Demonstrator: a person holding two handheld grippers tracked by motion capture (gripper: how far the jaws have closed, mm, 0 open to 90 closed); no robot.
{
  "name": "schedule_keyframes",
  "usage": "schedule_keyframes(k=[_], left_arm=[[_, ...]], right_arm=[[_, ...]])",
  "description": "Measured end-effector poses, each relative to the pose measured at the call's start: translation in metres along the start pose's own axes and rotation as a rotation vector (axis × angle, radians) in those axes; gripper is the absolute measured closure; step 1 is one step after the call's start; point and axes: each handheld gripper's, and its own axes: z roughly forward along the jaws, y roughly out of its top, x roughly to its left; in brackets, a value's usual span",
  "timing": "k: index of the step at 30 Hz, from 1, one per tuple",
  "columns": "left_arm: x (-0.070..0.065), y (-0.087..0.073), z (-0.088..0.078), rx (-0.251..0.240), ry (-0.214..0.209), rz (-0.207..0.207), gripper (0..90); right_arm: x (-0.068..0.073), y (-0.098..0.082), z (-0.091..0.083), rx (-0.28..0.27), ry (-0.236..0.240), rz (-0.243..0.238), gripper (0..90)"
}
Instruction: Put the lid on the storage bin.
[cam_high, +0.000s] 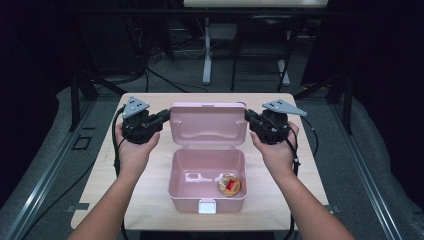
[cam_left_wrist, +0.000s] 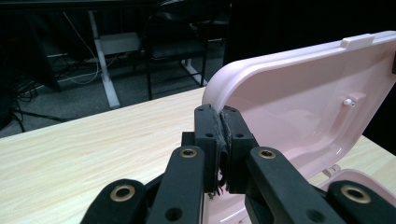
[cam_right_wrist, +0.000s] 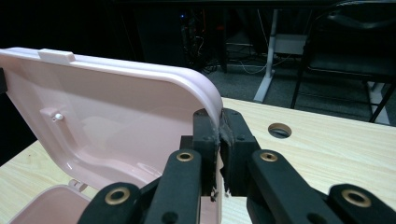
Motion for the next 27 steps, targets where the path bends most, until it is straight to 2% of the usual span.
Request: schedule_keyframes(k=[15,27], left_arm=[[-0.0002,-0.0015,-0.0044,-0.004,-0.023,0.004,86.4],[-0.0016,-0.0025,-0.0087,-0.002,-0.031,0.008,86.1]], right_arm=[[-0.0003,-0.0017,-0.004,-0.001,0.014,0.009,85.1],[0.0015,-0.0035,-0.0082,-0.006,0.018,-0.004,85.0]])
